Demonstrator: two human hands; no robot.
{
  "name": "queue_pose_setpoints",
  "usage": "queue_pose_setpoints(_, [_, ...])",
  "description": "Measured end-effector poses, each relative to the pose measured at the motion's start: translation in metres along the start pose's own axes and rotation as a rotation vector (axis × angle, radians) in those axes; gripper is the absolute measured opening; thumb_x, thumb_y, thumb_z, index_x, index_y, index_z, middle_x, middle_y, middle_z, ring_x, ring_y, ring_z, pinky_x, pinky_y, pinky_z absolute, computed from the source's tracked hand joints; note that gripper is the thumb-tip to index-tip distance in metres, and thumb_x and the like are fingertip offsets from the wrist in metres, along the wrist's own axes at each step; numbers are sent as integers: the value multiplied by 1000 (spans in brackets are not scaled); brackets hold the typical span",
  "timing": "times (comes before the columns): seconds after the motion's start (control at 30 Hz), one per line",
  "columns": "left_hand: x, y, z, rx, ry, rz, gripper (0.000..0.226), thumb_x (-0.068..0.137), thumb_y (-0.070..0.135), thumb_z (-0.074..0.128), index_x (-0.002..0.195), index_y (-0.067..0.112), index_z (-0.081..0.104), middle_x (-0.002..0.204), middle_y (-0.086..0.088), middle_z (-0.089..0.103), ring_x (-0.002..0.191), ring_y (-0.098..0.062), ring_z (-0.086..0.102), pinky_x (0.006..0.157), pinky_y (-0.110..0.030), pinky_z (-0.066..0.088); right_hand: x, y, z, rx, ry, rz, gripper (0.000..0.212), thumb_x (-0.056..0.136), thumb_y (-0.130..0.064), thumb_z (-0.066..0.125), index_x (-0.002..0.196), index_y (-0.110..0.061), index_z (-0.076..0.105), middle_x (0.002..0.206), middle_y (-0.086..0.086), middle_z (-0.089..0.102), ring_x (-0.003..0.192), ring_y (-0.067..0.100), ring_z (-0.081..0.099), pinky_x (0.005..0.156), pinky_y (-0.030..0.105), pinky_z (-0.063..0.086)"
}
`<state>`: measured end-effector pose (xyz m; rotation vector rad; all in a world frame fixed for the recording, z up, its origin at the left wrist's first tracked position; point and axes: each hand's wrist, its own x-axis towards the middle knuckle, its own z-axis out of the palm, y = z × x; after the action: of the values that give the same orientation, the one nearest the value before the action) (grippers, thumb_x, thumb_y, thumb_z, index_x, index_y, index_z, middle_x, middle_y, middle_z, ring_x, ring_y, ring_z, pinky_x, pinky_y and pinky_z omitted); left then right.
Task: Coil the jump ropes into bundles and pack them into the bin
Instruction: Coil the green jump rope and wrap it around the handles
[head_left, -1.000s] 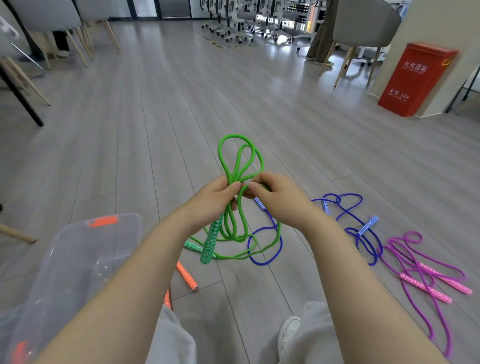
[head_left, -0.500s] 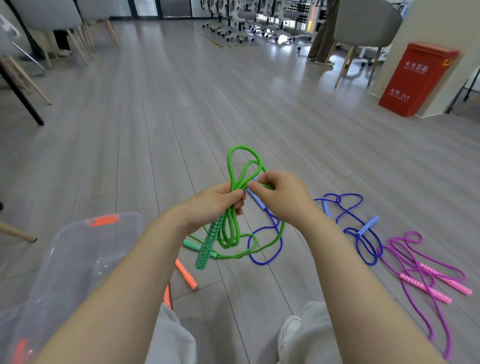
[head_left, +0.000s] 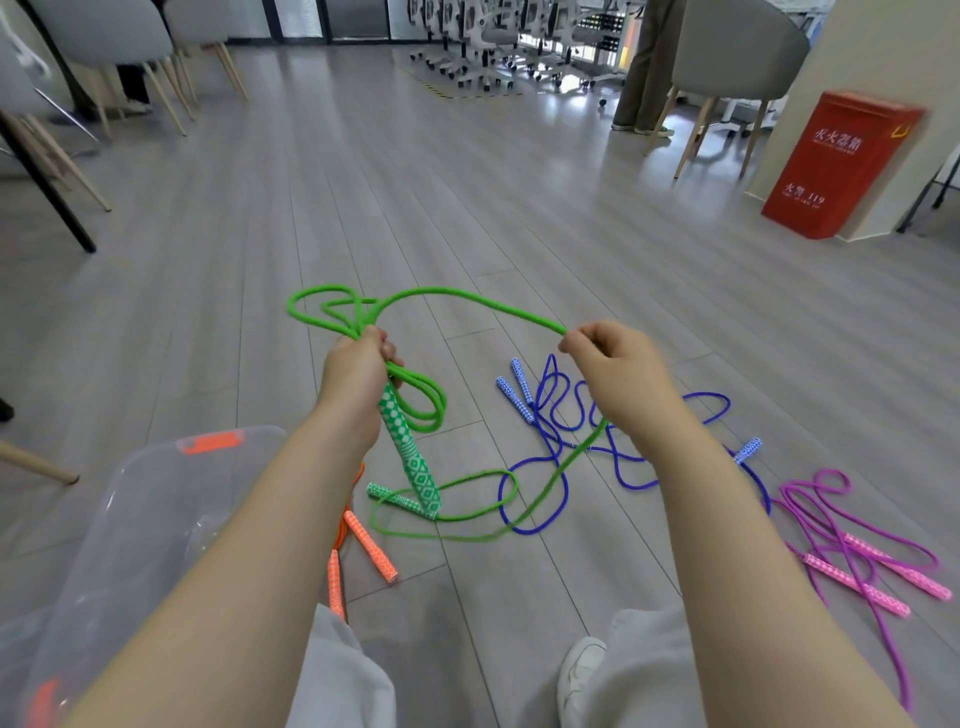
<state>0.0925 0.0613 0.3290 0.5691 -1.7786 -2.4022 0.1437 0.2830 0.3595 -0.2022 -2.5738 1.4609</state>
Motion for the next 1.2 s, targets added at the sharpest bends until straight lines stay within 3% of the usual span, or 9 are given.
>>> queue_pose_setpoints(0.13, [-14,-8,13,140,-192,-51,24,104,21,38,84,15,50,64,2,46,59,-14,46,60,-26,40,-7,-10,20,40,-64,-22,22,97,-17,46,93,-20,67,74,2,54,50,7,37,52,25,32])
queue_pose_setpoints(0.27, [-20,-14,19,204,-300,-49,26,104,27,39,87,13,53,60,2,48,62,-17,47,65,-29,41,-15,-10,45,-74,-103,-117,15,96,-23,51,93,-24,66,85,-7,68,66,7,52,63,25,39])
queue_pose_setpoints(0.4, [-26,-20,22,304,-413,-44,43,99,53,41,93,17,64,71,-1,62,75,-21,58,82,-34,48,-23,-12,55,-148,-113,-201,15,97,-25,53,100,-24,68,62,-19,58,57,-1,51,49,11,33])
queue_pose_setpoints(0.5, [-29,-22,23,338,-481,-31,44,93,60,48,104,22,68,104,-8,72,99,-21,68,95,-36,51,-26,-12,58,-219,-119,-255,18,95,-32,55,105,-29,70,65,-11,59,53,4,48,49,18,30])
queue_pose_setpoints(0.7, [-27,-26,21,431,-490,15,33,98,43,50,110,15,64,110,-5,70,106,-19,66,101,-39,47,-25,-9,58,-292,-150,-269,15,94,-32,55,101,-26,68,74,-2,67,59,13,53,59,33,46])
queue_pose_setpoints(0.77, [-27,-25,21,453,-465,41,30,100,41,47,107,17,62,107,-1,69,103,-13,64,98,-34,47,-25,-10,59,-278,-175,-254,15,94,-31,57,105,-25,63,71,-4,63,62,12,55,59,31,45])
queue_pose_setpoints(0.9, [-25,-16,20,376,-300,112,31,103,35,42,81,17,55,70,-1,58,66,-14,55,66,-28,43,-23,-12,50,-223,-214,-191,8,92,-29,59,99,-26,57,68,-9,56,61,3,51,53,22,36])
queue_pose_setpoints(1.1, [17,11,-13,-425,24,-118,37,105,33,36,72,18,44,57,4,62,52,-11,61,61,-28,50,-8,-1,3,-190,-185,-54,15,87,-35,67,86,-21,66,59,-10,51,54,8,44,57,25,35])
queue_pose_setpoints(1.2, [29,15,-31,-458,133,-76,38,106,31,33,70,19,40,47,7,47,42,-8,52,55,-26,43,-4,6,-23,-121,-79,-2,16,88,-31,68,87,-15,67,63,-3,53,53,12,41,50,23,35])
